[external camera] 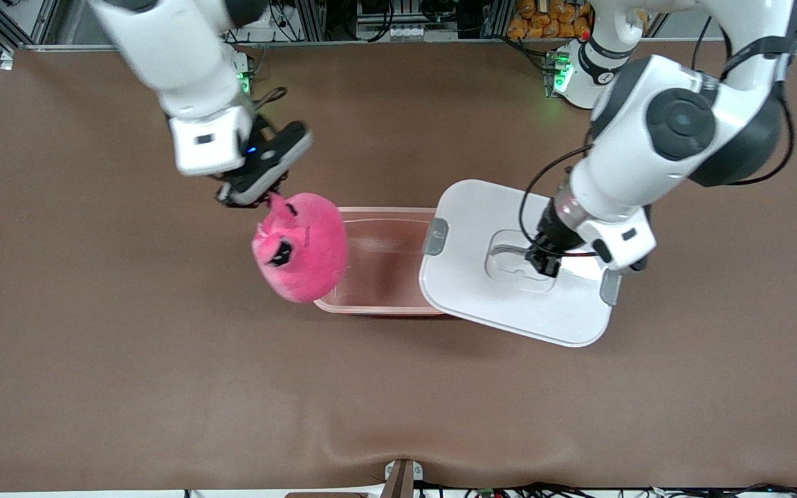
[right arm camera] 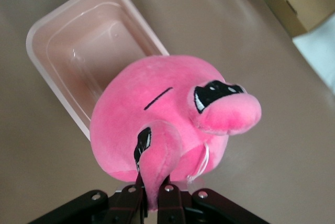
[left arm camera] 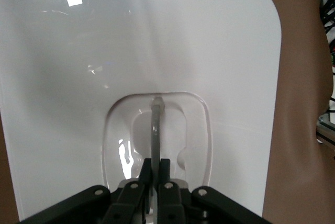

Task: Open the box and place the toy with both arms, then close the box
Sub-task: 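Lower the pink plush into the open box with the right gripper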

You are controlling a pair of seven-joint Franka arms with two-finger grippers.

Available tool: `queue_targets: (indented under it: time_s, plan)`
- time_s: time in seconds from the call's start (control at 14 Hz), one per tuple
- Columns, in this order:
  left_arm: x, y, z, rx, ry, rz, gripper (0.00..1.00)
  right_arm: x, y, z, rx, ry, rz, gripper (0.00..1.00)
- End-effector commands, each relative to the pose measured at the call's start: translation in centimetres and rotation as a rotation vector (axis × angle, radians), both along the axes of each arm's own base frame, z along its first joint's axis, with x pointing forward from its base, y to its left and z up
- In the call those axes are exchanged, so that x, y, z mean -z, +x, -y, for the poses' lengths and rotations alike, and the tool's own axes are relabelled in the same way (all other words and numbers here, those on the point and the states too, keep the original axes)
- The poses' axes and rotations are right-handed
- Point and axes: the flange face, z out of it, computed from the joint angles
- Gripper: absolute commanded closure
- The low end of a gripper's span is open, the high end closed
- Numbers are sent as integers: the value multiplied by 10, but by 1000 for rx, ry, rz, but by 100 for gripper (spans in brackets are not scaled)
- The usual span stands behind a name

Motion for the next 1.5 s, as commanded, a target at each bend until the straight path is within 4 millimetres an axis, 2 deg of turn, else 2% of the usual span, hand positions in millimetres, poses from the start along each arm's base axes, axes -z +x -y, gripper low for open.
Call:
queue_targets:
  time_s: [0.0, 0.29, 0.36, 0.64, 0.86, 1.07, 1.43]
  plan:
    - [-2, 1, -30, 55, -29, -41, 100, 23, -13, -42, -100, -117, 54, 100]
    - [5, 11, -72, 130, -55, -73, 100, 49, -4, -53, -125, -122, 60, 100]
    - [8, 12, -73, 149, -58, -76, 100, 57, -2, -57, -130, -127, 56, 100]
    - [13, 15, -101, 226, -59, -100, 100, 77, -11, -76, -175, -175, 59, 100]
    - [13, 16, -113, 251, -60, -108, 100, 98, -21, -95, -217, -218, 60, 100]
    - [13, 16, -136, 302, -65, -125, 100, 115, -21, -102, -244, -271, 73, 100]
    - [12, 16, -141, 321, -69, -123, 100, 145, -21, -109, -262, -314, 58, 100]
